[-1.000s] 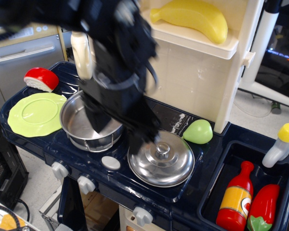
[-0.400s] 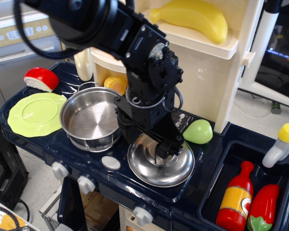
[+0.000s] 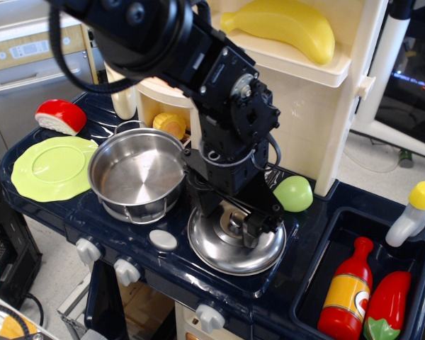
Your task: Put lid on pot or pan
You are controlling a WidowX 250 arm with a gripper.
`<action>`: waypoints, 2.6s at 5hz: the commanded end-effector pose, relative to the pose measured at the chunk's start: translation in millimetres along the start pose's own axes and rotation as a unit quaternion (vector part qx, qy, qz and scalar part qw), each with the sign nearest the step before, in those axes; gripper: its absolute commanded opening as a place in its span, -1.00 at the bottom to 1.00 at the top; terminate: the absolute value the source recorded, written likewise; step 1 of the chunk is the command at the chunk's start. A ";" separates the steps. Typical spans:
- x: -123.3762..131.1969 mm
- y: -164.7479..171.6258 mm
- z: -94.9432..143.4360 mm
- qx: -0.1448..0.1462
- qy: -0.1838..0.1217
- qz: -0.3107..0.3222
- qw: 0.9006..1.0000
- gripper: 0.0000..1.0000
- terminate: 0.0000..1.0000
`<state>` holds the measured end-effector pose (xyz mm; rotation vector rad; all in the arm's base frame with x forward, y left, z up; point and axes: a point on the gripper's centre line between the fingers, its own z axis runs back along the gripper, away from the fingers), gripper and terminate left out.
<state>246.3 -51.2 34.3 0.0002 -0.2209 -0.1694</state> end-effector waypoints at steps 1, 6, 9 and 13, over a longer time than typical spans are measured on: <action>16.1 -8.3 7.0 0.001 -0.019 0.011 1.000 -1.00 -1.00; 27.4 27.9 84.0 0.107 0.027 0.033 0.993 -1.00 -1.00; 21.1 88.9 63.0 0.090 0.028 0.006 0.995 -1.00 -1.00; 13.3 108.0 47.5 0.078 -0.013 -0.016 0.997 1.00 1.00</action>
